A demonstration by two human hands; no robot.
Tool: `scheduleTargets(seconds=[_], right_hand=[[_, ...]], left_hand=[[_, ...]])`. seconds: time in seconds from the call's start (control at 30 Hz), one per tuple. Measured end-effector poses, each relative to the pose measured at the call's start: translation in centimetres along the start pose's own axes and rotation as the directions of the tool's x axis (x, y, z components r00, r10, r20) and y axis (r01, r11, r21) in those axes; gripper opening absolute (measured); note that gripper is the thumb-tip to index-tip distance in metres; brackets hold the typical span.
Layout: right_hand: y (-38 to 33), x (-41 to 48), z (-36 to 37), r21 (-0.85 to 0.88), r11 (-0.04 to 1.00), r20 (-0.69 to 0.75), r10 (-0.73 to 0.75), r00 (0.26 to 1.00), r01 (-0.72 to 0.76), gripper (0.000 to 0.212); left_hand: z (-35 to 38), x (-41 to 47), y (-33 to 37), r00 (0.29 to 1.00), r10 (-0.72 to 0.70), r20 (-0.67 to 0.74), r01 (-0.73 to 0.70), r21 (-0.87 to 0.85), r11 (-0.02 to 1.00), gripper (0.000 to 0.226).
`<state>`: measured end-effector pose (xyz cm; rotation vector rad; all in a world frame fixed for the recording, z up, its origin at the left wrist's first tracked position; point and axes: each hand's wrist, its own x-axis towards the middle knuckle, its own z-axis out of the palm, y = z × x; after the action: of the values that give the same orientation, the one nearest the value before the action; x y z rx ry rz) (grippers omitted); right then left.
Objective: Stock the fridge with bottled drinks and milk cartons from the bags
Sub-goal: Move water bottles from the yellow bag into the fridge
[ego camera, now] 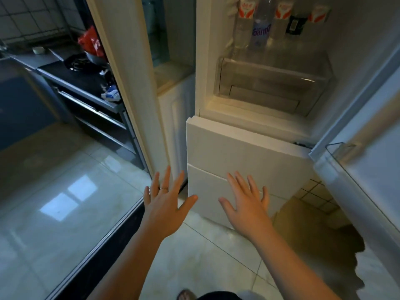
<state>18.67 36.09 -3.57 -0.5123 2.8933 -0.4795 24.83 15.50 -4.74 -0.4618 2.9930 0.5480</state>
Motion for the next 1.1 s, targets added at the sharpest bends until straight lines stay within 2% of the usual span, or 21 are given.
scheduleTargets(seconds=[0.13, 0.3, 0.47, 0.6, 0.8, 0.87, 0.9, 1.0, 1.1], right_hand=[[1.3, -3.5, 0.6, -0.022, 0.997, 0.066, -0.066, 0.996, 0.068, 0.065], [3.1, -8.2, 0.9, -0.052, 0.978, 0.148, -0.191, 0.970, 0.200, 0.067], [4.9, -14.0, 2.0, -0.050, 0.954, 0.264, -0.272, 0.925, 0.295, 0.067], [5.8, -18.4, 2.6, -0.044, 0.931, 0.280, -0.338, 0.899, 0.364, 0.069], [7.0, -24.6, 2.7, -0.077, 0.893, 0.288, -0.405, 0.868, 0.443, 0.071], [7.6, -27.0, 2.9, -0.096, 0.885, 0.279, -0.415, 0.866, 0.456, 0.071], [8.1, -28.3, 3.1, -0.108, 0.884, 0.273, -0.413, 0.869, 0.454, 0.071], [10.1, -32.2, 3.4, -0.113, 0.906, 0.269, -0.367, 0.891, 0.407, 0.072], [12.7, -36.5, 3.9, -0.096, 0.934, 0.303, -0.302, 0.904, 0.344, 0.071]], left_hand=[[1.9, -5.2, 0.1, 0.993, -0.114, -0.020, 0.114, 0.004, 0.993, 0.082], [4.5, -12.9, 3.3, 0.970, -0.239, -0.042, 0.239, -0.003, 0.971, 0.087], [6.9, -21.7, 6.4, 0.912, -0.409, -0.020, 0.409, -0.023, 0.912, 0.083], [8.1, -28.0, 7.9, 0.865, -0.500, -0.035, 0.499, -0.021, 0.866, 0.084], [10.0, -35.0, 9.2, 0.848, -0.524, -0.083, 0.522, -0.040, 0.852, 0.087], [10.9, -36.7, 9.8, 0.861, -0.501, -0.093, 0.500, -0.031, 0.865, 0.097], [11.3, -37.6, 10.1, 0.867, -0.491, -0.081, 0.490, -0.030, 0.871, 0.101], [12.7, -40.4, 11.0, 0.876, -0.482, -0.010, 0.482, -0.022, 0.876, 0.088], [14.7, -43.4, 11.8, 0.883, -0.466, 0.053, 0.467, -0.028, 0.884, 0.086]])
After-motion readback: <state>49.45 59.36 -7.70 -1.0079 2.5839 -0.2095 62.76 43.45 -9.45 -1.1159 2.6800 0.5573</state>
